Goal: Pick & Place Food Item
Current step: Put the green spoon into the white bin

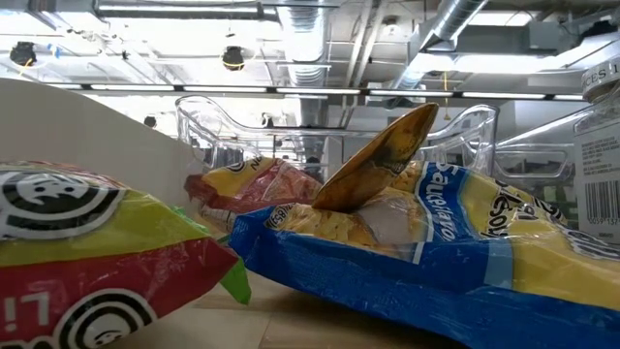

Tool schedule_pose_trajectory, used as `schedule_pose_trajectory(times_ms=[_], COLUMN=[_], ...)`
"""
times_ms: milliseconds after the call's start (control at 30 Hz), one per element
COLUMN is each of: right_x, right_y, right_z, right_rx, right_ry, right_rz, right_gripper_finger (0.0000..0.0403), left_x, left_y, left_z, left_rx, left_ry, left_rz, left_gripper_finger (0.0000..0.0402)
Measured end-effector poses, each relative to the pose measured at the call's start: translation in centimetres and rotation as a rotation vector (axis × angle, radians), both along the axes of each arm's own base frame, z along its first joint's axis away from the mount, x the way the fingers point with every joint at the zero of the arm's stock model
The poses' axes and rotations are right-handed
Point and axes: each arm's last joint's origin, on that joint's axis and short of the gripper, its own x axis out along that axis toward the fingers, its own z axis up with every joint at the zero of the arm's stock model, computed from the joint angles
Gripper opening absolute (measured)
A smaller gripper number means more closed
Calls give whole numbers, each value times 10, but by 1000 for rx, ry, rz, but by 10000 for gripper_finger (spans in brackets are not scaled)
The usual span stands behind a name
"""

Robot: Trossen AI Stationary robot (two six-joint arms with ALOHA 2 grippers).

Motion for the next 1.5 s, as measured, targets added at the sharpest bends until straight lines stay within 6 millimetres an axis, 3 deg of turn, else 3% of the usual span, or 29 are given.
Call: schedule_pose_trajectory(times_ms=[367, 700, 1000, 1200, 1500], right_x=[-47, -68, -73, -82, -99], right_y=[8, 22, 42, 53, 67], right_z=[34, 45, 41, 41, 42], right_rx=[-86, -98, -95, -87, -89], right_ry=[-173, -282, -256, -251, -232], right_rz=[-199, -299, -227, -169, -84], right_gripper_finger=[176, 207, 220, 220, 220], left_x=[31, 49, 43, 48, 75], left_y=[-20, -80, -137, -177, -228], left_z=[-16, -32, -41, -27, -61], left_rx=[-102, -40, -41, 25, 4], left_ry=[79, 130, 127, 126, 270], left_rz=[-332, -596, -402, -200, -190], left_gripper_finger=[208, 208, 208, 220, 250])
